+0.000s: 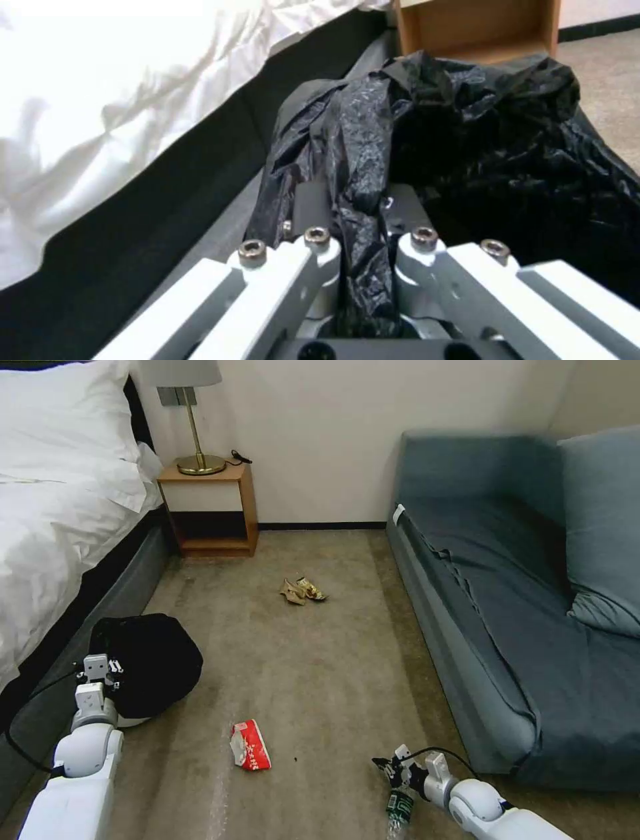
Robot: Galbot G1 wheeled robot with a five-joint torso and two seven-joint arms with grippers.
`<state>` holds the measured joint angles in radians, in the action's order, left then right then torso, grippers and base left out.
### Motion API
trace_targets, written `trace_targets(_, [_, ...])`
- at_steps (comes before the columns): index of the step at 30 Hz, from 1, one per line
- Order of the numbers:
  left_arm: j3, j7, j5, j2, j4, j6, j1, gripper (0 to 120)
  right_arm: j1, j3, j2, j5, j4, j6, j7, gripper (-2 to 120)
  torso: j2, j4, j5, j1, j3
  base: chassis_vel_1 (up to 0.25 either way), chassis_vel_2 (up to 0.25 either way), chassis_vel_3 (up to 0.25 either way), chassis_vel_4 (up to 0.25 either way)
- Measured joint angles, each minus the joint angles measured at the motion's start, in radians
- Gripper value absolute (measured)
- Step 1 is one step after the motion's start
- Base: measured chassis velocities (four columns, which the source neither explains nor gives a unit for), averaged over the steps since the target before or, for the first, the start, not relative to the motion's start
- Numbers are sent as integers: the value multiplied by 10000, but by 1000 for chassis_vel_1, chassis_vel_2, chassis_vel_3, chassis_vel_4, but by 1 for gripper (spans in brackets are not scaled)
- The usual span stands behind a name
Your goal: Pick up the trash bin, then pick up the garbage on the floor and place it into the trash bin.
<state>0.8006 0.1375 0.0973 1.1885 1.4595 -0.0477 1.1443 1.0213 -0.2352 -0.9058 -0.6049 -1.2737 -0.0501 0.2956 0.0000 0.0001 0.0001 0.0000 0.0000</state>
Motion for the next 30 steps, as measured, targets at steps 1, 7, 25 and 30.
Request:
trace_targets(1, [0, 0, 0, 0, 0, 0, 0, 5, 0, 0, 0, 0, 0, 0, 0, 4, 0, 0, 0, 0, 0, 0, 0, 0, 0])
trace_targets(7, [199, -123, -224, 355, -59, 290, -23, 5, -89, -214, 671, -687, -1219, -357, -301, 26, 0, 0, 0, 0, 0, 0, 0, 0, 0])
trace_targets(25, [225, -352, -470, 303, -492, 829, 30, 5, 733, -87, 2594, -2340, -2952, -1197, -1385, 93, 2, -1, -1, 0, -1, 0, 0, 0, 0])
trace_targets(30, [178, -353, -471, 222, -461, 771, 88, 5, 1057, -100, 3110, -3191, -3590, -1541, -1885, 100, 2, -2, -1, 0, -1, 0, 0, 0, 0])
